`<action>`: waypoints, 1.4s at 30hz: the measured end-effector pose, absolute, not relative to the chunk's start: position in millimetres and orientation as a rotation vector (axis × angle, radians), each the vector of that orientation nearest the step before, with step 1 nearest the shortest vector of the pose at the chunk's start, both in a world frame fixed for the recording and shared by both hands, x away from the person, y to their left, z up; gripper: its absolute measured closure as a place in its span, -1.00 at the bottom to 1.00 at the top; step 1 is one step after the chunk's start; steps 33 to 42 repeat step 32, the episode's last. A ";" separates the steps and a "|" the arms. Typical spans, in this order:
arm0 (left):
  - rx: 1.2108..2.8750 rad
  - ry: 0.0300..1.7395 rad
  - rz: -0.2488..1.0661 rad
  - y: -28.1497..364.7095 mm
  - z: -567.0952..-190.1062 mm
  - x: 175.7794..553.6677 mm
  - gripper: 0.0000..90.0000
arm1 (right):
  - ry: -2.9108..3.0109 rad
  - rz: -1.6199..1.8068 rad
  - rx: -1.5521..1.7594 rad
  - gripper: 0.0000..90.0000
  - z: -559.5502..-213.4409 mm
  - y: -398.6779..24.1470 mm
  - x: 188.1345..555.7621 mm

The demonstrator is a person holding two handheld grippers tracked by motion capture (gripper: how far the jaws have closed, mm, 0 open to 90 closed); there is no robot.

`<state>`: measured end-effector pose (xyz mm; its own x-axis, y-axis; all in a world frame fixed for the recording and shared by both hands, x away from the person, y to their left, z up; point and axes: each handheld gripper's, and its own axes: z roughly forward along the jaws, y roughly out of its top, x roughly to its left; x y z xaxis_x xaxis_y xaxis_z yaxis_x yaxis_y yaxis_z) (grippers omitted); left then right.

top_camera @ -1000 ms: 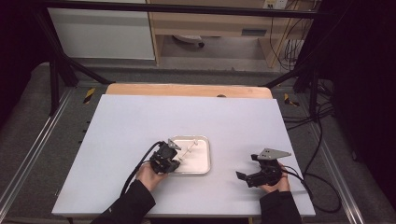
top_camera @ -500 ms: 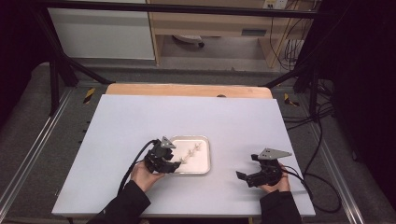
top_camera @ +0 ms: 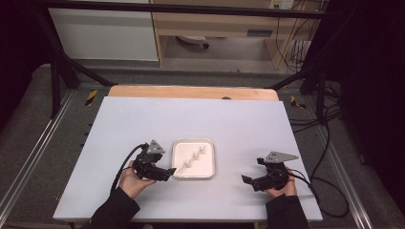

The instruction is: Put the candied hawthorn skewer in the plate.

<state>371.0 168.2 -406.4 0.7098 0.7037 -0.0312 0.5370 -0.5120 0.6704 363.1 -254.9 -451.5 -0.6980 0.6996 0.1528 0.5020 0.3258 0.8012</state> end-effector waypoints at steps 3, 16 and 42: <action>2.227 0.948 0.337 181.1 -408.8 366.5 -0.57 | 2.372 1.304 1.088 -0.99 -451.8 -255.0 363.3; 2.138 1.005 0.376 239.3 -431.3 349.2 -0.75 | 2.381 1.308 1.109 -0.99 -453.7 -255.8 363.7; 2.071 1.025 0.350 267.0 -447.3 341.7 -0.74 | 2.391 1.304 1.111 -0.99 -454.6 -255.0 363.2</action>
